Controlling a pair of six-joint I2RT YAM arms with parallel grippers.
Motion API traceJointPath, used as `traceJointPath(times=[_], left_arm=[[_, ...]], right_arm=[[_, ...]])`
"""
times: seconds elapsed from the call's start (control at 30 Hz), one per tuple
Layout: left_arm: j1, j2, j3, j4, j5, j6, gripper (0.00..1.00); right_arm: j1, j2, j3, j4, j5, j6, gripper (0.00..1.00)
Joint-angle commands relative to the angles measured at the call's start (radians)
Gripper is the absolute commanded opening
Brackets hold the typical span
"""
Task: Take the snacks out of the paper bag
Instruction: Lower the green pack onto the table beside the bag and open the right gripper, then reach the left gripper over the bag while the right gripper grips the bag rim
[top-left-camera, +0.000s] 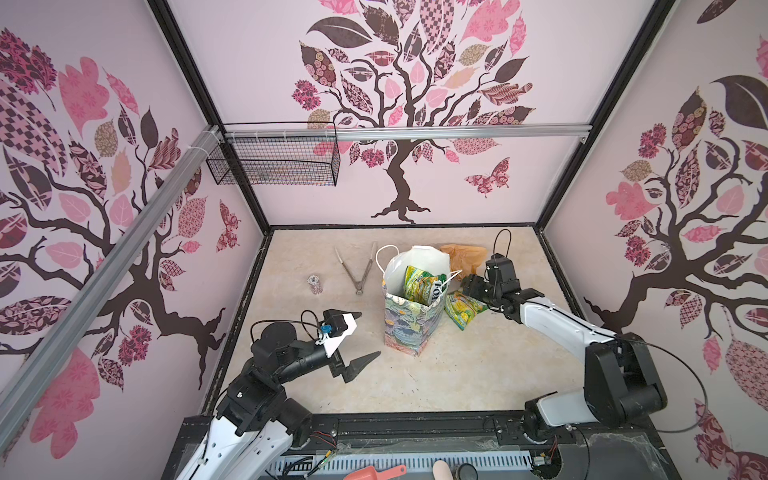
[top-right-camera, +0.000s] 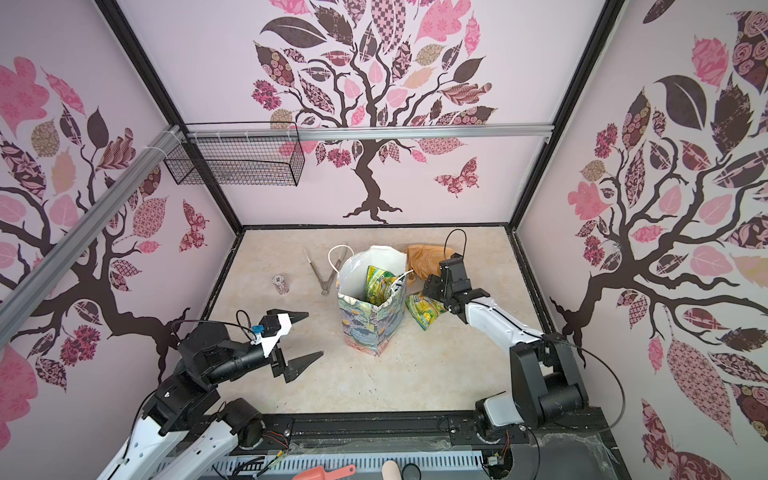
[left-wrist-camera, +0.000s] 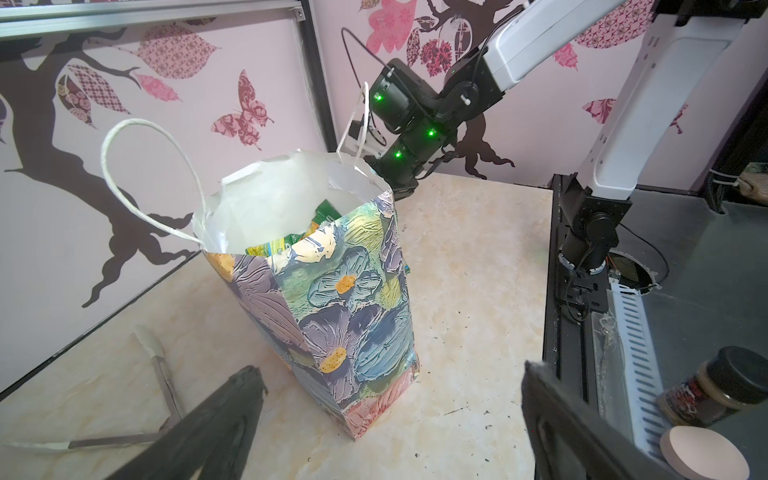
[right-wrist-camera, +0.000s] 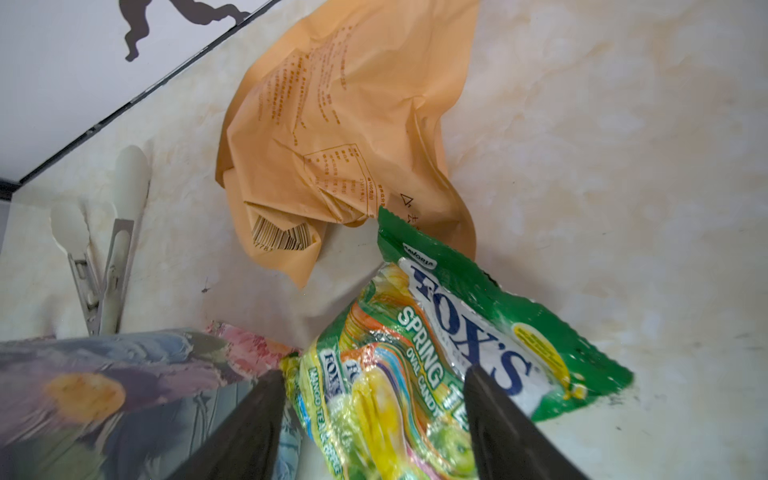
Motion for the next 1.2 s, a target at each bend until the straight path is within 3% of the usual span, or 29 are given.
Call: traceJointPath(times=[0.0, 0.07, 0.1, 0.23, 0.4, 0.47, 0.6, 0.77, 1.03, 1.17], left_arm=[[0.003, 0.001, -0.025, 0.015, -0.037, 0.015, 0.99], [0.004, 0.004, -0.026, 0.017, -0.092, 0.009, 0.99], [0.004, 0.008, -0.024, 0.022, -0.140, -0.008, 0.99], [0.004, 0.077, 0.074, 0.025, -0.413, -0.245, 0.99], [0.003, 0.237, 0.266, -0.026, -0.437, -0.488, 0.98], [0.004, 0.331, 0.376, -0.064, -0.409, -0.570, 0.92], [-0.024, 0.509, 0.598, -0.154, -0.368, -0.647, 0.86], [-0.174, 0.777, 0.956, -0.393, -0.503, -0.635, 0.83], [-0.319, 1.097, 1.317, -0.613, -0.740, -0.618, 0.81], [-0.341, 1.226, 1.409, -0.681, -0.817, -0.628, 0.74]], right_arm=[[-0.006, -0.188, 0.020, -0.070, -0.007, -0.022, 0.78], [-0.006, -0.299, 0.020, -0.098, -0.051, -0.035, 0.88], [-0.006, -0.338, 0.020, -0.103, -0.072, -0.036, 0.97], [-0.005, -0.516, 0.027, -0.129, -0.225, -0.013, 1.00], [0.000, -0.563, 0.090, -0.204, -0.514, 0.054, 1.00], [0.036, -0.547, 0.145, -0.293, -0.561, 0.032, 1.00], [0.207, -0.528, 0.259, -0.464, -0.459, -0.043, 1.00], [0.386, -0.506, 0.326, -0.584, -0.356, -0.054, 0.99], [0.391, -0.536, 0.335, -0.680, -0.279, -0.070, 0.99], [0.391, -0.565, 0.338, -0.708, -0.210, -0.073, 0.99]])
